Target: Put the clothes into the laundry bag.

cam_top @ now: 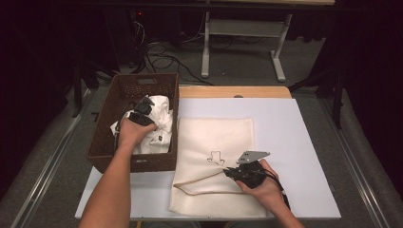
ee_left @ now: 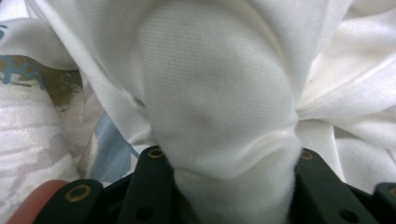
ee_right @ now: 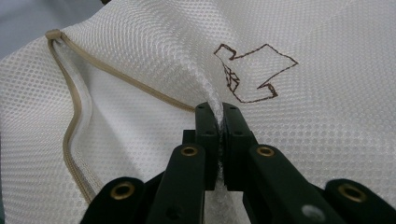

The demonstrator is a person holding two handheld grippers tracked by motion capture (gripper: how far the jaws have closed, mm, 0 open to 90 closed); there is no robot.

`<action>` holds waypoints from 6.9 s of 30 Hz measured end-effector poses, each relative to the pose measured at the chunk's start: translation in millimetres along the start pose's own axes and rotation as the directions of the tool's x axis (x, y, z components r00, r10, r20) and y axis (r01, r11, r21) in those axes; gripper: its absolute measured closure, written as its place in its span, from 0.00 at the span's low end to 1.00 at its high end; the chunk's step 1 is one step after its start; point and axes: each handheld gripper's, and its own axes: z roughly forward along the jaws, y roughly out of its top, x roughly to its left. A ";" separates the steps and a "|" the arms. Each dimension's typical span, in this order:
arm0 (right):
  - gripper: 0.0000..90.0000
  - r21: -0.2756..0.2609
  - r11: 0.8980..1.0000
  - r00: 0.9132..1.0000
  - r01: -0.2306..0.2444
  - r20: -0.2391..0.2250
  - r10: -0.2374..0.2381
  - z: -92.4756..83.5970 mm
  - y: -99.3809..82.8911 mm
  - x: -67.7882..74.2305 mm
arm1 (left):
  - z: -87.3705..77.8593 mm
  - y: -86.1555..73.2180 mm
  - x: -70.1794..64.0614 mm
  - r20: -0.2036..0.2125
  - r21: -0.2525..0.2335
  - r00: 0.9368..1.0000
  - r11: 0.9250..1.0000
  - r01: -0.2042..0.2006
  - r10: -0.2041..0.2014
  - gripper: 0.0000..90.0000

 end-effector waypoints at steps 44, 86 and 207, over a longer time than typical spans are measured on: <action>0.98 -0.073 0.997 0.999 -0.037 0.024 0.038 -5.3 3.1 -0.6 | -81.7 -10.3 2.7 0.162 -0.374 0.983 0.916 0.141 -0.085 0.73; 0.98 -0.087 0.995 0.998 -0.054 0.034 0.057 -4.7 2.3 -6.6 | -105.7 -29.4 -149.5 0.231 -0.447 0.942 0.886 -0.119 0.243 0.73; 0.98 -0.213 0.968 0.987 -0.136 0.053 0.151 -30.2 5.7 -12.0 | -72.7 -165.1 -203.8 0.313 -0.541 0.933 0.841 0.020 0.179 0.36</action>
